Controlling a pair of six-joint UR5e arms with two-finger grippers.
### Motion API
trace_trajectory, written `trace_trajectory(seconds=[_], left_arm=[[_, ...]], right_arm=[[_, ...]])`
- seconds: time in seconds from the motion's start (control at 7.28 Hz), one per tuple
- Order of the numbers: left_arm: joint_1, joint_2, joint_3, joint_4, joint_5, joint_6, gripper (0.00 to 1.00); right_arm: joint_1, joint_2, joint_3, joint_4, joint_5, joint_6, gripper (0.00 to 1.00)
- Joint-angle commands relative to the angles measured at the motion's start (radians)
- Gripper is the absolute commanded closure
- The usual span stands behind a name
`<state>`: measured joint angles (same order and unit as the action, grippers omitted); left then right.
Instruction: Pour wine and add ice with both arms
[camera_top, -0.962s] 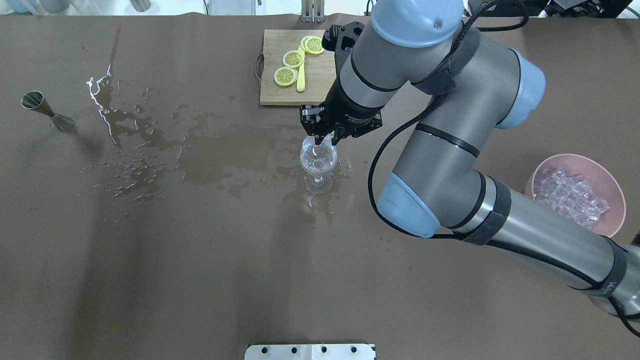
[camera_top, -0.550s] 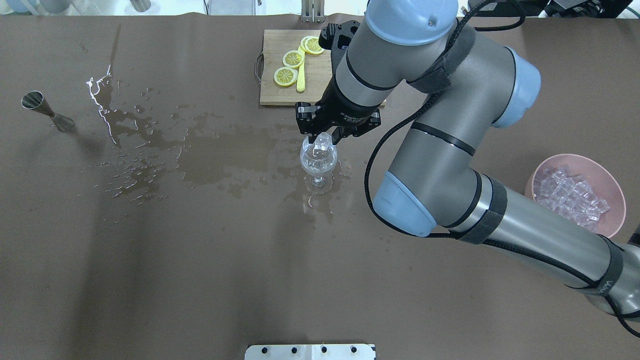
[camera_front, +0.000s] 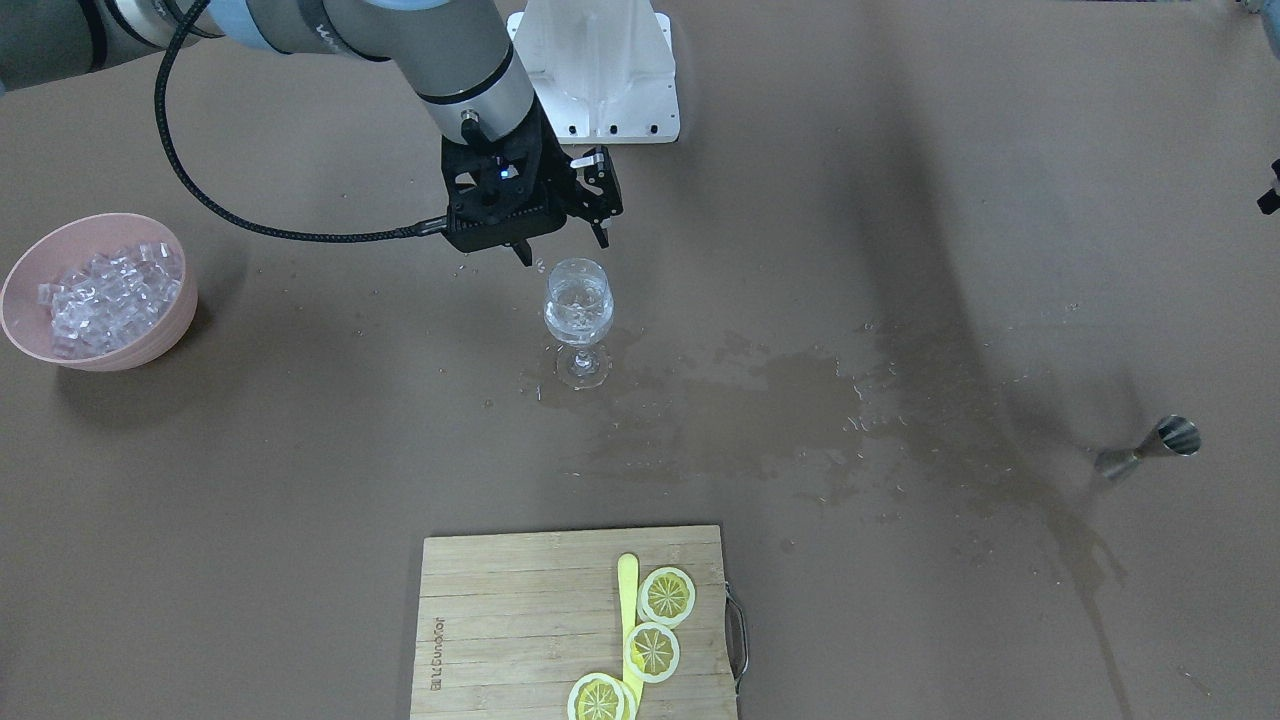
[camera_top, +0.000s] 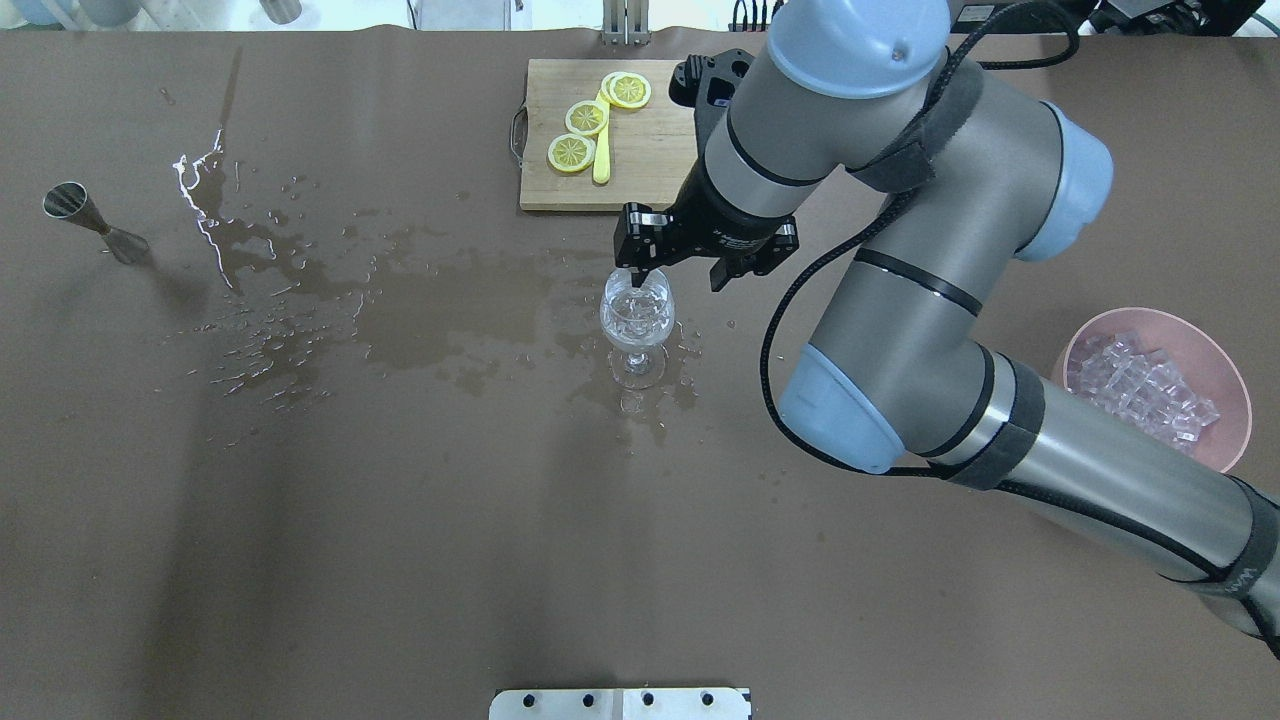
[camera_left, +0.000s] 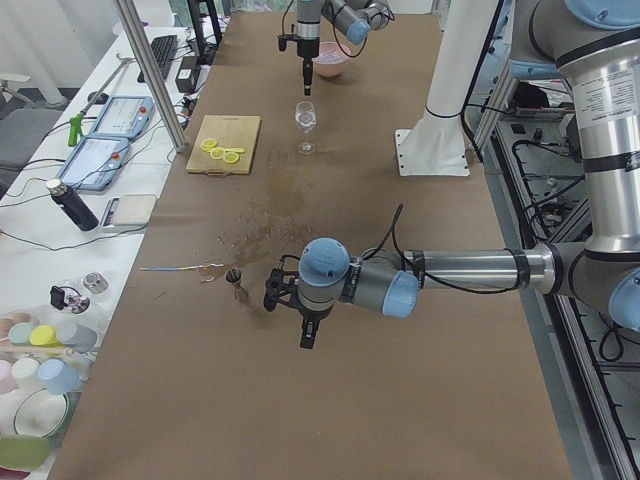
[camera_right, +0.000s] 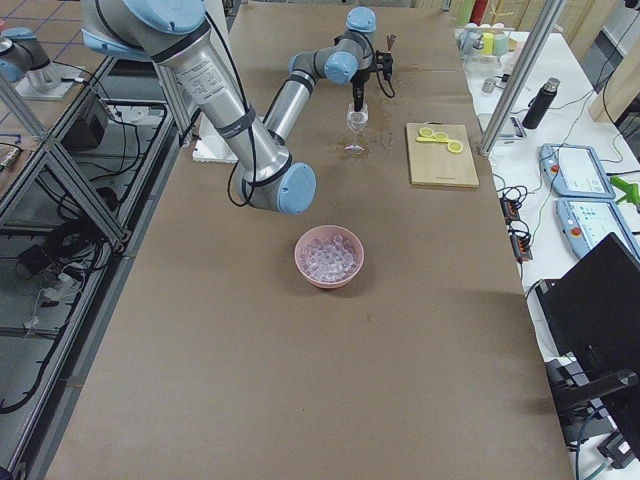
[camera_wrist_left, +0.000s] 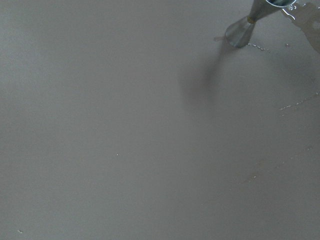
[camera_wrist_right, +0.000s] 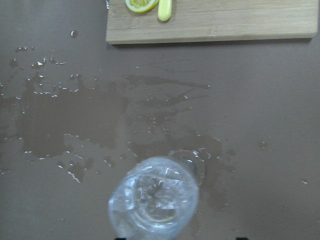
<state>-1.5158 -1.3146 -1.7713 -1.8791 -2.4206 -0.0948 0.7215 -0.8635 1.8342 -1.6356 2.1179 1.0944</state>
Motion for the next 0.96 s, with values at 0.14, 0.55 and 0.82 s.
trace_trajectory(seconds=[0.14, 0.55, 0.82], left_arm=[[0.000, -0.002, 0.001, 0.000, 0.000, 0.001, 0.01], [0.000, -0.015, 0.006, 0.000, 0.003, 0.000, 0.01], [0.000, -0.018, 0.006, 0.000, 0.005, 0.001, 0.01]], right_arm=[[0.222, -0.314, 0.099, -0.003, 0.136, -0.346, 0.01], [0.549, -0.587, 0.054, -0.010, 0.252, -0.869, 0.00], [0.732, -0.702, -0.037, -0.010, 0.235, -1.192, 0.00]])
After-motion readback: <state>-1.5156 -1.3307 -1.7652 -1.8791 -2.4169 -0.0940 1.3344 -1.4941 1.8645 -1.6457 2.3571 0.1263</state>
